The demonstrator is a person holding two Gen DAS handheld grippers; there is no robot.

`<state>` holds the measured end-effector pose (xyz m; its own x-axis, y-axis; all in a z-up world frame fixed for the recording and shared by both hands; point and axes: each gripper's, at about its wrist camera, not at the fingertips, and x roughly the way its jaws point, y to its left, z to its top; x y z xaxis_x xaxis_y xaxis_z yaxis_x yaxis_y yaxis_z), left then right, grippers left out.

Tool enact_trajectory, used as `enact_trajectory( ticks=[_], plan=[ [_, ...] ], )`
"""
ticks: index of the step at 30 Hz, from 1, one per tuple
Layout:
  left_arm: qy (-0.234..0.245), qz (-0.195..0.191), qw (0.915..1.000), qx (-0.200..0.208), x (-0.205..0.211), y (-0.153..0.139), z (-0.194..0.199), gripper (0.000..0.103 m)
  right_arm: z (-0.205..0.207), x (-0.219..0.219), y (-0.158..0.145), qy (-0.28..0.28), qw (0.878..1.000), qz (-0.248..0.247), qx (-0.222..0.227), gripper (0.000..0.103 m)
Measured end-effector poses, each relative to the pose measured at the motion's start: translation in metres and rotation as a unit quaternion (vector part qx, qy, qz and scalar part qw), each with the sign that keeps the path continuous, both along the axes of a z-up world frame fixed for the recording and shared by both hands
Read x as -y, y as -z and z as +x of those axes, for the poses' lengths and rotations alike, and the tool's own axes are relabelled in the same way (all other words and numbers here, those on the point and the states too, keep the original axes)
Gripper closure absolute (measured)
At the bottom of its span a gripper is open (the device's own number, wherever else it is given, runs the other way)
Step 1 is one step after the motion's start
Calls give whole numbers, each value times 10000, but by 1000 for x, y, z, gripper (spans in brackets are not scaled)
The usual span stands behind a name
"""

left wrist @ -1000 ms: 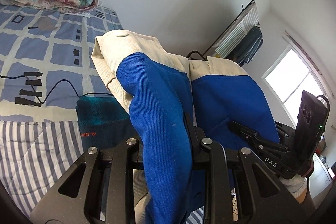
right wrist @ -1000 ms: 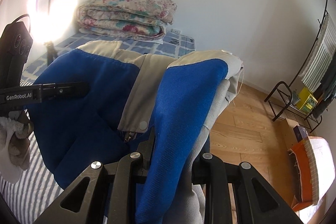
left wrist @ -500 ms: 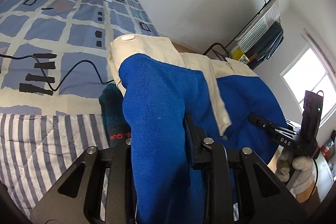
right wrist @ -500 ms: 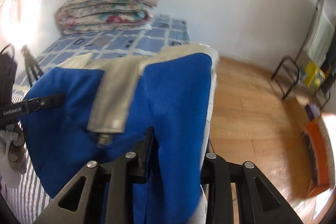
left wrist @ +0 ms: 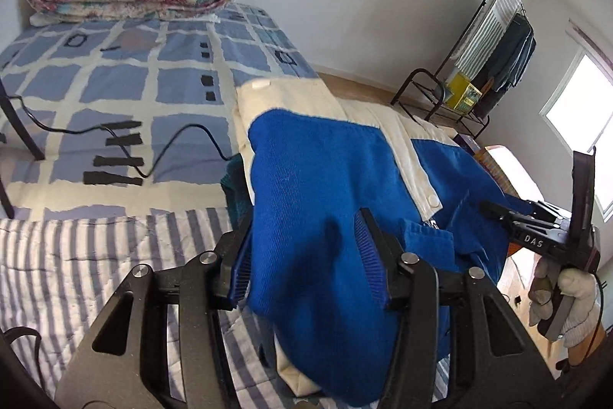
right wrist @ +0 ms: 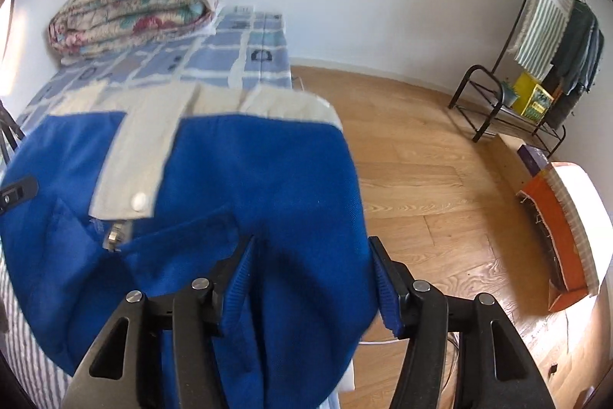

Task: Fold large clothes
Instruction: 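Lower the bundle onto the mattress and open both tools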

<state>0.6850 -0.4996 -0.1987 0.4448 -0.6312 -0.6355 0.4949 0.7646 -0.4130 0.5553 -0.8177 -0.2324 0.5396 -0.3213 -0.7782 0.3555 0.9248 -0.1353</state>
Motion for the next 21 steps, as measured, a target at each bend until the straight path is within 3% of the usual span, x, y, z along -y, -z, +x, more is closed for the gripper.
enact_trajectory(
  ticks=[11, 21],
  plan=[
    [81, -132, 9987, 481, -48, -74, -66, 53, -47, -55, -63, -106, 9985, -7, 546, 43],
    [270, -39, 9953, 931, -92, -139, -174, 53, -129, -132, -131, -324, 9961, -269, 782, 43]
  ],
)
